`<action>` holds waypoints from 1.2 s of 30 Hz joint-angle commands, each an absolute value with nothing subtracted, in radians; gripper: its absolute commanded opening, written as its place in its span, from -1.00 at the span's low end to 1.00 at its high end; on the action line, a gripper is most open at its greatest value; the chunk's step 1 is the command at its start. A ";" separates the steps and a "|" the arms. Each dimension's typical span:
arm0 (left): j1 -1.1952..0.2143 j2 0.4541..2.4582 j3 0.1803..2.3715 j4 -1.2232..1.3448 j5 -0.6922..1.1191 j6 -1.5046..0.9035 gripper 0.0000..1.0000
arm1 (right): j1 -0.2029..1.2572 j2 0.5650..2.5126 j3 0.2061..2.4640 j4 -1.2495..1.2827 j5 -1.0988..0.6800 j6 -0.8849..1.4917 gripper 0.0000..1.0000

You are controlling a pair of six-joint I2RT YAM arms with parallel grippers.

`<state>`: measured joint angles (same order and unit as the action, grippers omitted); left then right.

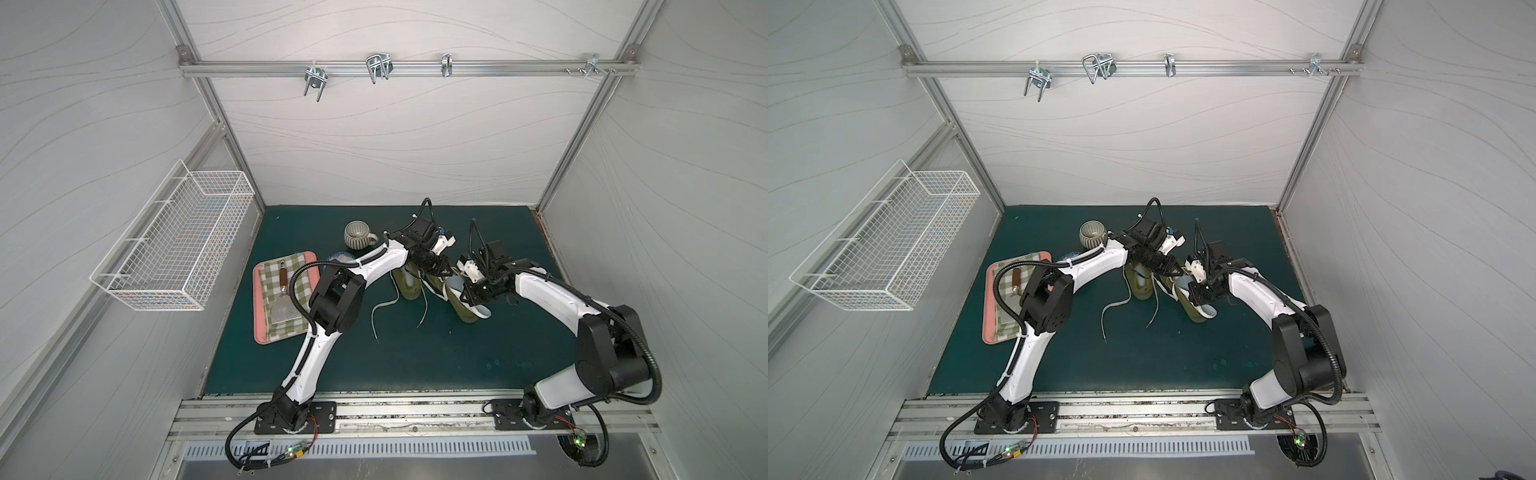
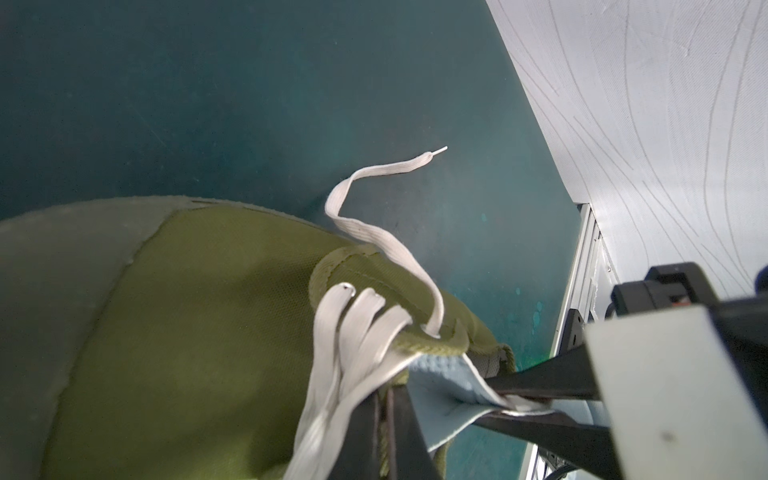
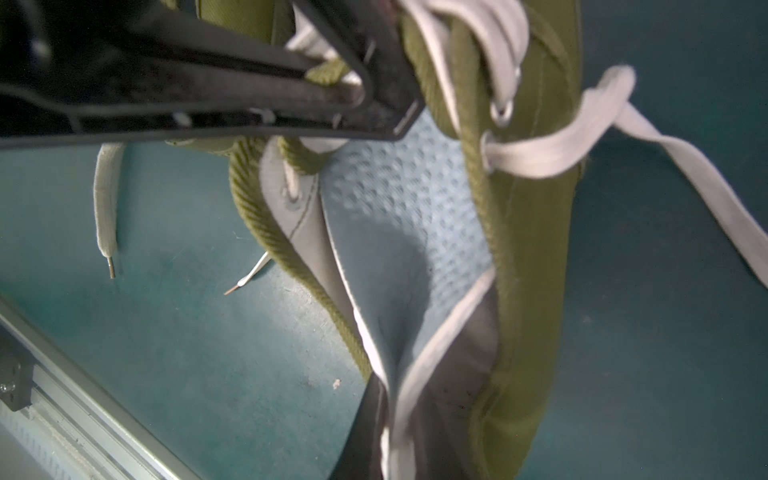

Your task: Insert the insole into the shoe

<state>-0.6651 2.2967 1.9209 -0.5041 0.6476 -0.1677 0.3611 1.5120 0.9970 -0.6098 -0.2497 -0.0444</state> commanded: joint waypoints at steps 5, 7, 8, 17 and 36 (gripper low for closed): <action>-0.675 2.308 1.968 -0.474 0.696 -0.146 -1.00 | 0.382 1.451 0.977 -0.563 -0.257 -0.094 -1.00; -0.674 2.310 1.969 -0.471 0.698 -0.148 -1.00 | 0.384 1.440 0.934 -0.465 -0.265 -0.091 -1.00; -0.674 2.313 1.972 -0.471 0.702 -0.147 -1.00 | 0.385 1.458 0.944 -0.450 -0.256 -0.094 -1.00; -0.654 2.312 1.955 -0.430 0.760 -0.196 -1.00 | 0.389 1.433 0.898 -0.360 -0.234 -0.142 -1.00; -0.647 2.321 1.935 -0.384 0.800 -0.236 -1.00 | 0.403 1.505 0.878 -0.235 -0.228 -0.195 -1.00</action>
